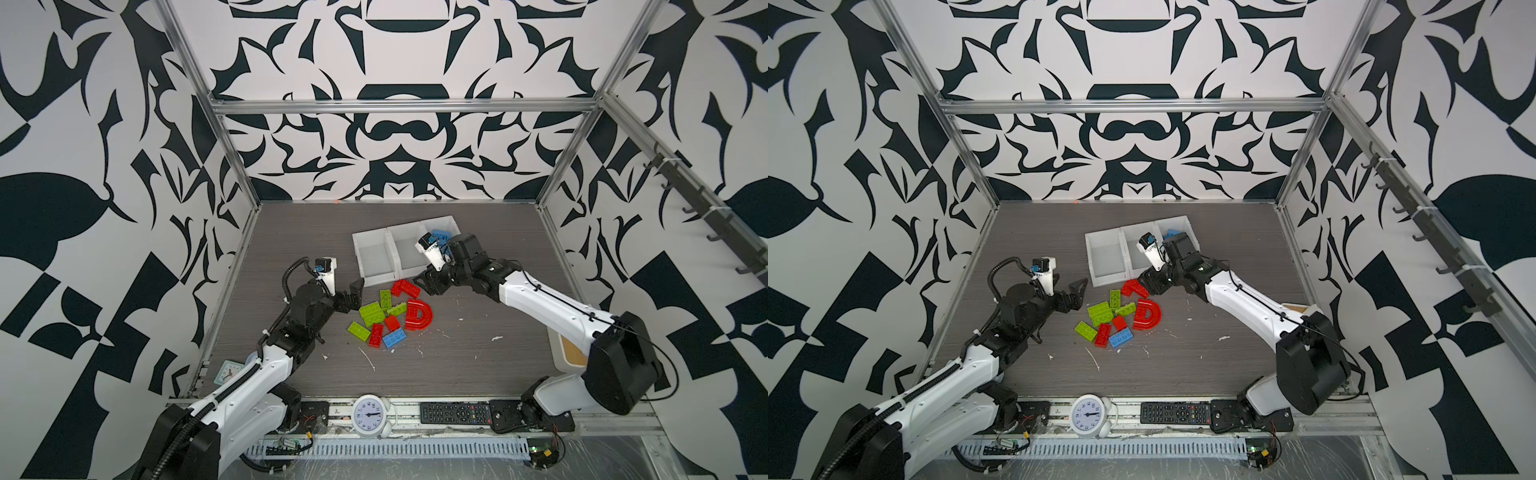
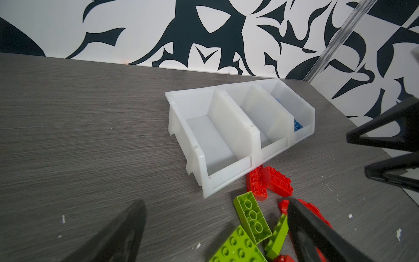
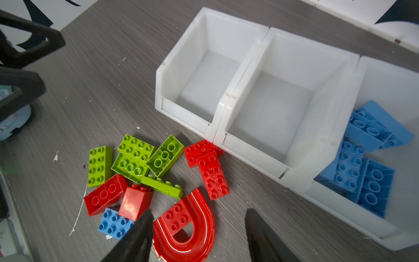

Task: Sort the legos into containers by color
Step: 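Move the right gripper back down toward the red bricks beside the bin, then lower the right gripper onto the red 2x4 brick and grasp it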

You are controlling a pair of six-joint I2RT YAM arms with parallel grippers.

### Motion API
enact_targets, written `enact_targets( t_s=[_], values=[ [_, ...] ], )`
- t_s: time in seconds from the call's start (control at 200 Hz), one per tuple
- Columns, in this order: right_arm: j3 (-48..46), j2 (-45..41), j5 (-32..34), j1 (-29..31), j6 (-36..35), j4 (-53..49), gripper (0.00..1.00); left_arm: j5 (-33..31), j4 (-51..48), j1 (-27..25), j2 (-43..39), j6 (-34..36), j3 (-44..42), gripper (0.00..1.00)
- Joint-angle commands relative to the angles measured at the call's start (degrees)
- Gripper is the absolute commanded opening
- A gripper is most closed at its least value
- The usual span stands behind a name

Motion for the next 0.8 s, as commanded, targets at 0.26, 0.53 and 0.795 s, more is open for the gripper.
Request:
enact_targets(
  t_s=[0.26,0.53,0.795],
  values=[
    [2.45,7.42,2.82,2.75,-3.1,1.19,0.67,-0.91,0.85,-0.08,-0.54,0.59,-0.38,0.99],
    [5.64,13.63,7.87,5.14,-4.4,-0.16,0.66,-0.5,0.77,-0.11,-0.45,0.5,-0.25,0.99],
    [7.99,17.03,9.99,5.11,-4.48,0.63,0.61,-0.31,0.58,-0.08,-1.15,0.3,-0.39,1.0]
  ],
)
